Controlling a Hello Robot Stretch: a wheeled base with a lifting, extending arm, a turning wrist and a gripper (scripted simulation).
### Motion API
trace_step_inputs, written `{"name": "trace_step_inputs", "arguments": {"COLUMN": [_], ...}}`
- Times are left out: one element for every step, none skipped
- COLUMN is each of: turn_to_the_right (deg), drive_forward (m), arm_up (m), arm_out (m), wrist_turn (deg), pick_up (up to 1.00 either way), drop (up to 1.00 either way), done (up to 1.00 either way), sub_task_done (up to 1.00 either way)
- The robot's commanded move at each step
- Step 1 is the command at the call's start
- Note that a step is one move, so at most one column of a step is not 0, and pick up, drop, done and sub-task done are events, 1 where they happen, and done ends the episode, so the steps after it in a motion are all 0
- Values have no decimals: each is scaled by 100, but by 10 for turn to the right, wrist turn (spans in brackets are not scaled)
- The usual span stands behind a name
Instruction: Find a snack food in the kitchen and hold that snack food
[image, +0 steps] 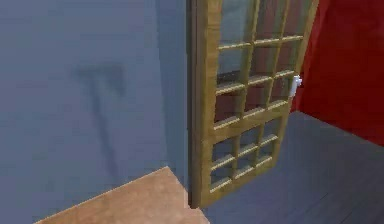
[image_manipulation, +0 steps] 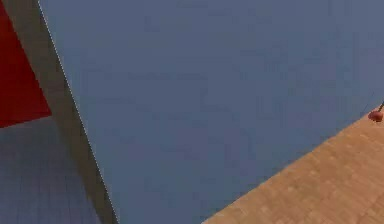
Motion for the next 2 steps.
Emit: {"name": "trace_step_inputs", "arguments": {"turn_to_the_right": [0,450], "drive_forward": [55,0], "arm_up": [0,0], "arm_out": [0,0], "wrist_turn": [0,0], "pick_up": [0,0], "drop": [0,0], "done": [0,0], "sub_task_done": [0,0]}}
